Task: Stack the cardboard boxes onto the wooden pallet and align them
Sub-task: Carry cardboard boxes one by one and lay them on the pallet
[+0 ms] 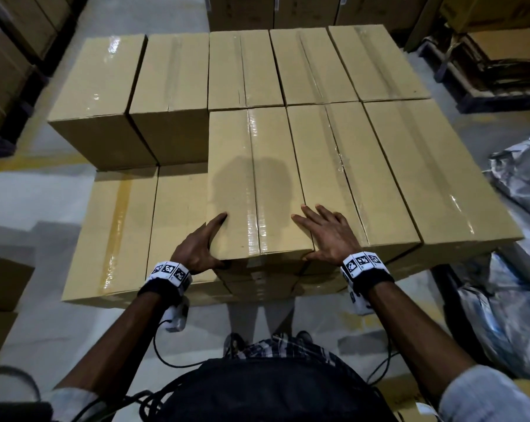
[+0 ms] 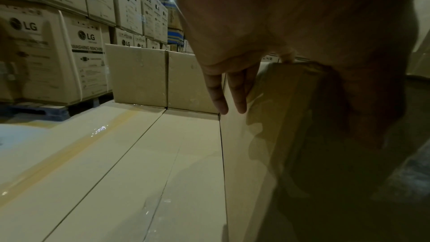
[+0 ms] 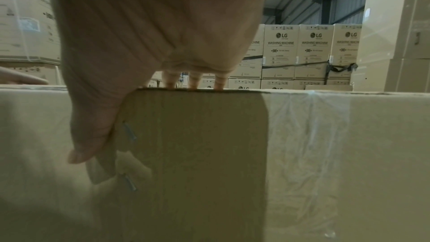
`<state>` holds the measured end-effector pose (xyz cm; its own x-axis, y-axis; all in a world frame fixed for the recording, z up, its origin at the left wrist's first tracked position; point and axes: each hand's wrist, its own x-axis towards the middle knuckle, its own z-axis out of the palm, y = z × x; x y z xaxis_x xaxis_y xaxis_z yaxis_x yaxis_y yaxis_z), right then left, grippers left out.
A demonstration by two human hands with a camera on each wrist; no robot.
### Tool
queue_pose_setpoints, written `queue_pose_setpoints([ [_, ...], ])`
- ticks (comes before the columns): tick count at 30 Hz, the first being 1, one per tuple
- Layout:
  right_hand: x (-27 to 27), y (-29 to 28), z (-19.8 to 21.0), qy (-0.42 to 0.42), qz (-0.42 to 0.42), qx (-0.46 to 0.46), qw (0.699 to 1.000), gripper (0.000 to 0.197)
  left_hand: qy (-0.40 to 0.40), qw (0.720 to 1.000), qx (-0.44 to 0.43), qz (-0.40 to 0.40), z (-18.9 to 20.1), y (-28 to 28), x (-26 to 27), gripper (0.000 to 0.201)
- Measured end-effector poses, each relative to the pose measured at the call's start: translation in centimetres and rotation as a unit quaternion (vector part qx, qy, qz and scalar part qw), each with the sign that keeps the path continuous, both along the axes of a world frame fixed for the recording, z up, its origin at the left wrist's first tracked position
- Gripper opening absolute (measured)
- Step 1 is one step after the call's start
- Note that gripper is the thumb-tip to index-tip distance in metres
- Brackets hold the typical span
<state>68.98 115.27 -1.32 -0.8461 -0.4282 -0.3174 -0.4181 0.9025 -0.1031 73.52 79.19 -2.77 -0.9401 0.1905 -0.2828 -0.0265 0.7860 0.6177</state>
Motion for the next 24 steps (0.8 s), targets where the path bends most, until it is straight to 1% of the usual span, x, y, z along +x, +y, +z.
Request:
queue_pose_setpoints([
  [7, -0.1, -0.1, -0.1, 0.004, 0.0, 0.008, 1.0, 0.112, 0.0, 1.0, -0.011, -0.011, 0.3, -0.2, -0.2, 0.132],
  [16, 0.0, 0.1, -0.6, 0.013, 0.003, -0.002, 1.0, 0.113, -0.012, 1.0, -0.005, 0.009, 0.5, 0.1, 0.2, 0.129],
  [18, 0.1, 0.3, -0.5, 0.012, 0.005, -0.007, 1.0, 0.113, -0.015, 1.0, 0.001, 0.019, 0.4, 0.4, 0.6, 0.13],
  [21, 0.2, 0.5, -0.4, 0.002, 0.007, -0.024, 1.0, 0.11, -0.018, 0.998, 0.01, 0.056, 0.2, 0.9, 1.4, 0.13],
  [24, 0.2, 0.6, 0.2, -0.013, 0.008, -0.054, 0.998, 0.104, 0.004, 0.996, 0.014, 0.083, 0.0, 1.5, 3.0, 0.125],
])
